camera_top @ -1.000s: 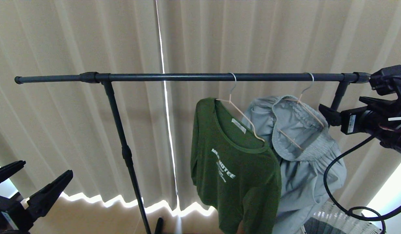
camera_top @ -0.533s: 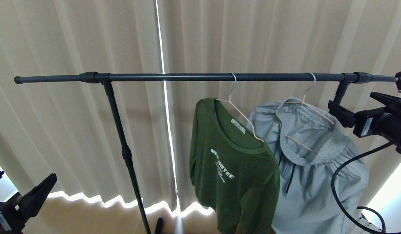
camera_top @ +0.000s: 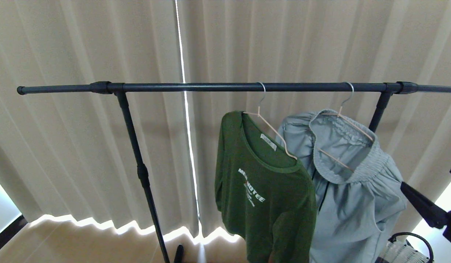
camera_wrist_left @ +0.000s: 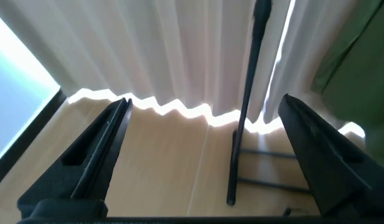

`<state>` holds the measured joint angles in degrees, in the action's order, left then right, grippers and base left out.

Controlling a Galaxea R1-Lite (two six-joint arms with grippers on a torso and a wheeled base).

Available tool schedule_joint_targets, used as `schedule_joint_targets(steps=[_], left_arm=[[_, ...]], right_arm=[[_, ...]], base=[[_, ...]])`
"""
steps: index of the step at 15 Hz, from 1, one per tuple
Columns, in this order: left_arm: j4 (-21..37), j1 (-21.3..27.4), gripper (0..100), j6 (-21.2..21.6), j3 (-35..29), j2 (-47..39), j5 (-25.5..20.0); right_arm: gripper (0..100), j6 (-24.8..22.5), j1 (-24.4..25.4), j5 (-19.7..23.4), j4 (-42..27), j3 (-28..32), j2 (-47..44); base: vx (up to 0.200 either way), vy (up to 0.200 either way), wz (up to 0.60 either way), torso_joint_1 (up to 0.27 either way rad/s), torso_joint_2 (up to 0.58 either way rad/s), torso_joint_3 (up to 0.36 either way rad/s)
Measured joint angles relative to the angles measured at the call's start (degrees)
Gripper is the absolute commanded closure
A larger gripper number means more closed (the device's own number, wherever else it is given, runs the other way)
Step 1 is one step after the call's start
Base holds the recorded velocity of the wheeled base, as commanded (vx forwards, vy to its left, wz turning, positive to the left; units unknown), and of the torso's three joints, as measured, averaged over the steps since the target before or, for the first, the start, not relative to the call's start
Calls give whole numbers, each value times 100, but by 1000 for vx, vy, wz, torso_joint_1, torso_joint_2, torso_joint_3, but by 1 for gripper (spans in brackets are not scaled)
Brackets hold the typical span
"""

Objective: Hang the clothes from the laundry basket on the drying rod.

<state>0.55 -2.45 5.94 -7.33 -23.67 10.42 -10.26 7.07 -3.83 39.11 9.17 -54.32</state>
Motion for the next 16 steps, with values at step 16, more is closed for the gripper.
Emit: schedule_joint_targets(steps=[16], left_arm=[[747,274,0,87,386,2242,-1838]], right_arm=[[0,661,-658,-189,-5727,138,5270]], base=[[0,0,0,0,0,0]])
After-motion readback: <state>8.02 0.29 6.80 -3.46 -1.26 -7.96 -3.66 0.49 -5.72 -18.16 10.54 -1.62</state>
